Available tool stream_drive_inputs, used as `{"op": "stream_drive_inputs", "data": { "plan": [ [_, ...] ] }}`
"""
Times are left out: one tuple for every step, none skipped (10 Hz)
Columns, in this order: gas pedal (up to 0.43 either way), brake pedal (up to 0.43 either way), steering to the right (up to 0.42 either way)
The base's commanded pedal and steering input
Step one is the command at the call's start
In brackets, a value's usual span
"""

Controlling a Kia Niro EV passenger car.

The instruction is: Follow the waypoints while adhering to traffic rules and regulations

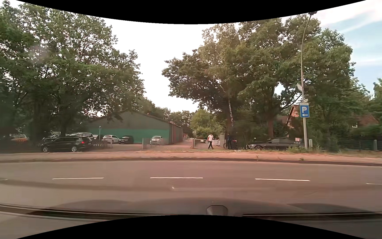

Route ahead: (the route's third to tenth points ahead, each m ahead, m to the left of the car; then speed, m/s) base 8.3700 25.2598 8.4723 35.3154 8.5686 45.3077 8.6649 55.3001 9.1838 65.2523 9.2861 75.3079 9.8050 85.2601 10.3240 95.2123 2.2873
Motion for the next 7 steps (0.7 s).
{"op": "stream_drive_inputs", "data": {
  "plan": [
    [0.248,0.000,-0.465],
    [0.260,0.000,-0.473],
    [0.260,0.000,-0.482],
    [0.260,0.000,-0.496],
    [0.260,0.000,-0.507],
    [0.260,0.000,-0.522],
    [0.260,0.000,-0.536]
  ]
}}
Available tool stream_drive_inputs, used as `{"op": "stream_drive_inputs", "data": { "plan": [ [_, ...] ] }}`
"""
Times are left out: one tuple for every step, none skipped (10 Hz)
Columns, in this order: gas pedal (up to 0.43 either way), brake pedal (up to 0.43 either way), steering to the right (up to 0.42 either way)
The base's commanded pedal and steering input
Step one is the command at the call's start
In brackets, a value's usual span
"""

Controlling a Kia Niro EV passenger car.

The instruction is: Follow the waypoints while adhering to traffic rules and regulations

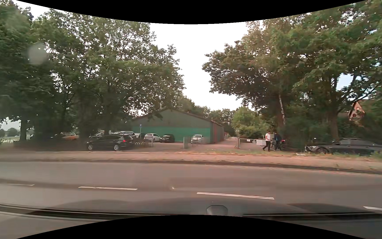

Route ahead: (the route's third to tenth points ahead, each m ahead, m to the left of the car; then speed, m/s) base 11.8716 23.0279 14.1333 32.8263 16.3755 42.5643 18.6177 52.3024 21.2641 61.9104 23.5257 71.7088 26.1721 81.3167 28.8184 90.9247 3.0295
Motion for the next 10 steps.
{"op": "stream_drive_inputs", "data": {
  "plan": [
    [0.260,0.000,-0.552],
    [0.260,0.000,-0.566],
    [0.260,0.000,-0.575],
    [0.260,0.000,-0.578],
    [0.260,0.000,-0.583],
    [0.260,0.000,-0.587],
    [0.260,0.000,-0.586],
    [0.260,0.000,-0.582],
    [0.260,0.000,-0.572],
    [0.260,0.000,-0.570]
  ]
}}
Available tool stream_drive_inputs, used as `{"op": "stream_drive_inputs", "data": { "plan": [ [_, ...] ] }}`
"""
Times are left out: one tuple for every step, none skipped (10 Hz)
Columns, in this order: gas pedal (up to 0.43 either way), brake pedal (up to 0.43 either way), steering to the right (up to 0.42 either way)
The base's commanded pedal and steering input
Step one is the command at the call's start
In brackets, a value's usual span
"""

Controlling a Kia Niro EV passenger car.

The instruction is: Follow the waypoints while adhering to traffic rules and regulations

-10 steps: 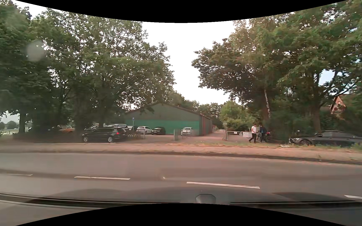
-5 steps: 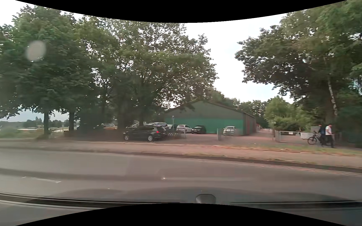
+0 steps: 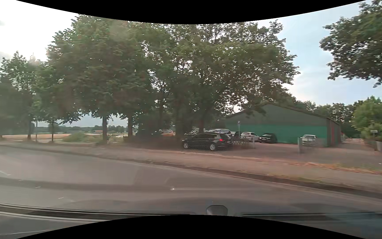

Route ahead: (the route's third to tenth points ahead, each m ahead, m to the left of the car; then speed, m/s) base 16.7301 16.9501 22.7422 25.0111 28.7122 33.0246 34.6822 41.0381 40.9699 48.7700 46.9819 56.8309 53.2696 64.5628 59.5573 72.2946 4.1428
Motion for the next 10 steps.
{"op": "stream_drive_inputs", "data": {
  "plan": [
    [0.260,0.000,-0.570],
    [0.260,0.000,-0.570],
    [0.260,0.000,-0.570],
    [0.260,0.000,-0.564],
    [0.260,0.000,-0.545],
    [0.260,0.000,-0.527],
    [0.260,0.000,-0.506],
    [0.260,0.000,-0.474],
    [0.248,0.000,-0.444],
    [0.248,0.000,-0.419]
  ]
}}
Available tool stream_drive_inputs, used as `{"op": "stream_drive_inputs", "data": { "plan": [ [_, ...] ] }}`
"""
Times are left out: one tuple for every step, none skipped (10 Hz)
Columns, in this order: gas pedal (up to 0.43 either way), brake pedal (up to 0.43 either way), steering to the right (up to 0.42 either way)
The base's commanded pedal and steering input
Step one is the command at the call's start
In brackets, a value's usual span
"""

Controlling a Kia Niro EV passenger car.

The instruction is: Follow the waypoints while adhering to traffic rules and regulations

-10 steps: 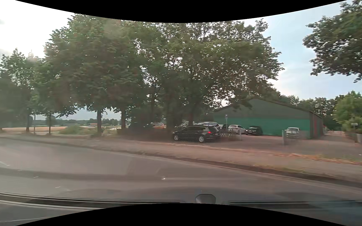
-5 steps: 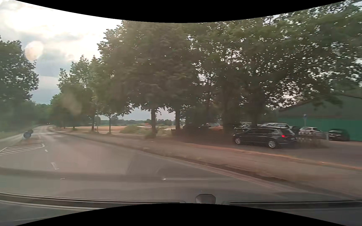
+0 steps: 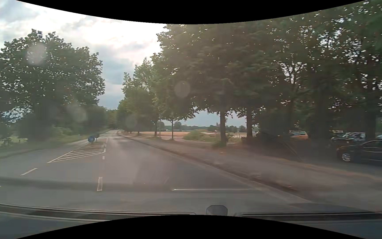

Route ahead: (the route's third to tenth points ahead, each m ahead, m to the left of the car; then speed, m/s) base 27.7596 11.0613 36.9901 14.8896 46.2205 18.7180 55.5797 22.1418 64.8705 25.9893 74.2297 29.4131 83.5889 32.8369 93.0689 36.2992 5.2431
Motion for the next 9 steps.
{"op": "stream_drive_inputs", "data": {
  "plan": [
    [0.248,0.000,-0.374],
    [0.240,0.000,-0.335],
    [0.240,0.000,-0.290],
    [0.228,0.000,-0.255],
    [0.228,0.000,-0.213],
    [0.220,0.000,-0.180],
    [0.220,0.000,-0.159],
    [0.209,0.000,-0.127],
    [0.209,0.000,-0.100]
  ]
}}
